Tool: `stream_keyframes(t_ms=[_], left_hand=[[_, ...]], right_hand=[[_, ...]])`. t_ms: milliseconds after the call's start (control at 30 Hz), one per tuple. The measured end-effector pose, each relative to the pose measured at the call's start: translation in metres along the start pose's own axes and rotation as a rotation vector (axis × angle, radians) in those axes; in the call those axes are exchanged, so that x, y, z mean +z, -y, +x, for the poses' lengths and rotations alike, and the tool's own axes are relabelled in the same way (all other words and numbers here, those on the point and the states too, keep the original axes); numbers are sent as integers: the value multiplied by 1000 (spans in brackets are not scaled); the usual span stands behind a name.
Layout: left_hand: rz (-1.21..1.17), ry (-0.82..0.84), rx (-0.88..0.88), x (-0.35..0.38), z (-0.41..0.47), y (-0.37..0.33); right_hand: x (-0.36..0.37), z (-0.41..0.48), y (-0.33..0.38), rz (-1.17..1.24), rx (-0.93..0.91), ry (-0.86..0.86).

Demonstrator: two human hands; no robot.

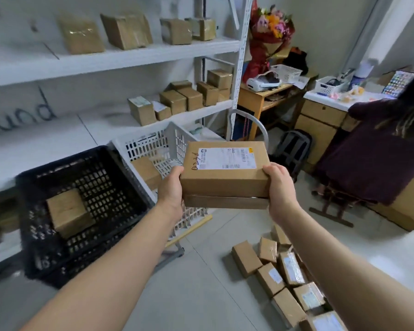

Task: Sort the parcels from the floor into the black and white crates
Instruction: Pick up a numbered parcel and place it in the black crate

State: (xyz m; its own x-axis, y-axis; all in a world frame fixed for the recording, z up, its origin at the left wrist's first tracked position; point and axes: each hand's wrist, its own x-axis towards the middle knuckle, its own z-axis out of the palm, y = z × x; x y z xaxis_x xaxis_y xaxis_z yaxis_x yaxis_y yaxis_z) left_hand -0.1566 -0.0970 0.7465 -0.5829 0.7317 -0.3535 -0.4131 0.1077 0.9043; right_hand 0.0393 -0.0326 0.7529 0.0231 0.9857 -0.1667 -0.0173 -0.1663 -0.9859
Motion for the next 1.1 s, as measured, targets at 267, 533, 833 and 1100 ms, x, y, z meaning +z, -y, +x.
stream_keyframes(t_ms=[267,533,833,1100], left_hand=[[-79,-112,7,-96,66,-45],[-136,-307,-11,-211,123,-82],[-193,-504,-51,-308,158,-99],[-173,-557,-262,-325,212,-82]], right_hand=[[133,11,-2,-19,-15,148],[285,19,-20,-97,-26,348],[426,36,-42,-246,-9,637],[519,88,-52,-441,-69,843]])
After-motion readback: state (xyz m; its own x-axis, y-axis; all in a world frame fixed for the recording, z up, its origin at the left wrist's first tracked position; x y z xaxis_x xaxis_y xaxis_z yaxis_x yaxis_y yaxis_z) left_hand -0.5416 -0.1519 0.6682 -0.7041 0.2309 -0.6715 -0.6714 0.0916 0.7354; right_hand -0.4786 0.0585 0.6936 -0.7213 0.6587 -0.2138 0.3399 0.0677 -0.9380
